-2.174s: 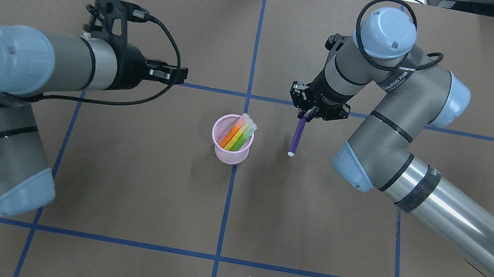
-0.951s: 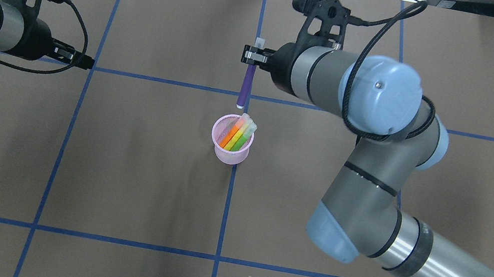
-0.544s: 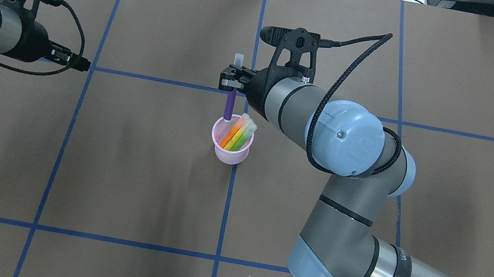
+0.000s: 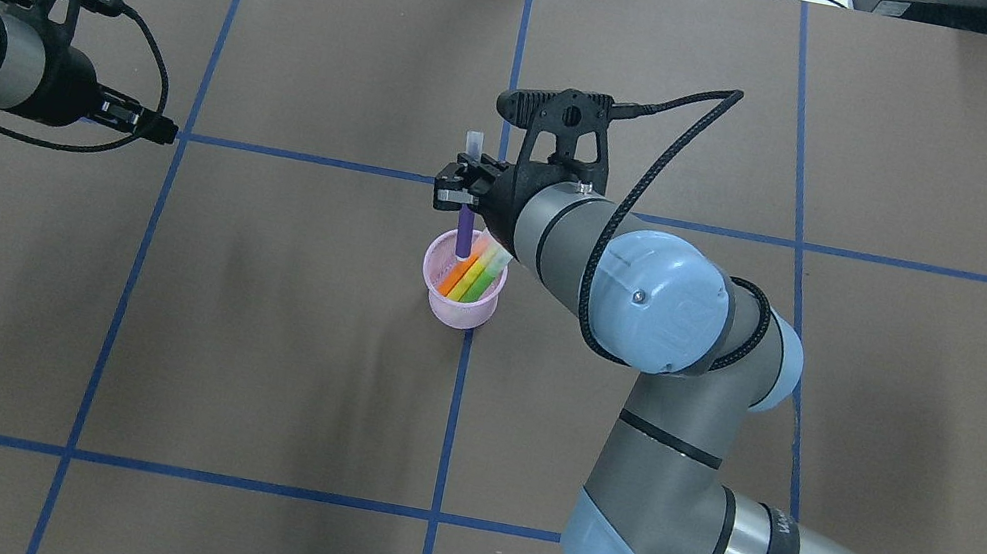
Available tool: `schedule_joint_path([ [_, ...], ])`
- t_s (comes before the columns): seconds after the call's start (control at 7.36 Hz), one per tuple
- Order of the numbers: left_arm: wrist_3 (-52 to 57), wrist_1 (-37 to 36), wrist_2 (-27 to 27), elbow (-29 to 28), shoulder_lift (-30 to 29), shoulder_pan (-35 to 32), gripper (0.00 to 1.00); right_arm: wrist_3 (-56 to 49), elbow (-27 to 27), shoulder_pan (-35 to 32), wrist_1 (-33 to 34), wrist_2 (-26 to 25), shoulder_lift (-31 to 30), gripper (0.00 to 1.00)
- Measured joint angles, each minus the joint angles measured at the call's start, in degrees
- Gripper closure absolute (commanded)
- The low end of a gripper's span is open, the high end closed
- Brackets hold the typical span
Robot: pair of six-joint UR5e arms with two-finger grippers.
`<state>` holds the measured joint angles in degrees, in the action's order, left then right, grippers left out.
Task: Collect pens into pen holder
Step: 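Carry the purple marker over the lavender cup with the right gripper, then lower the purple marker into the cup and open the right gripper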
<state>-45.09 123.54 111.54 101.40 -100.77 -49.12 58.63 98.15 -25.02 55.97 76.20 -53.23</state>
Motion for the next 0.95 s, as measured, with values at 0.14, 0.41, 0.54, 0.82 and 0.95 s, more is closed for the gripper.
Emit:
schedule_joint_path([
  [0.14,0.00,0.02,0.00,-0.16,-0.05,0.04,0.30,-0.35,-0.87,0.66,-0.59,-1.13,0.00,1.00],
  [0.41,0.00,0.03,-0.01,-0.43,-0.11,0.07,0.28,-0.66,-2.53,1.62,-1.35,-2.15,0.04,1.00],
  [0.54,0.00,0.03,0.00,-0.46,-0.10,0.07,0.28,-0.69,-3.01,2.25,-1.49,-3.02,0.05,1.00],
  [0.82,0.00,0.09,-0.01,-0.82,-0.10,0.08,0.27,-0.71,-3.43,3.11,-1.54,-4.55,0.08,0.01],
  [0.95,0.00,0.11,-0.01,-1.02,-0.14,0.07,0.27,-0.69,-3.70,3.34,-1.53,-5.33,0.19,0.00],
])
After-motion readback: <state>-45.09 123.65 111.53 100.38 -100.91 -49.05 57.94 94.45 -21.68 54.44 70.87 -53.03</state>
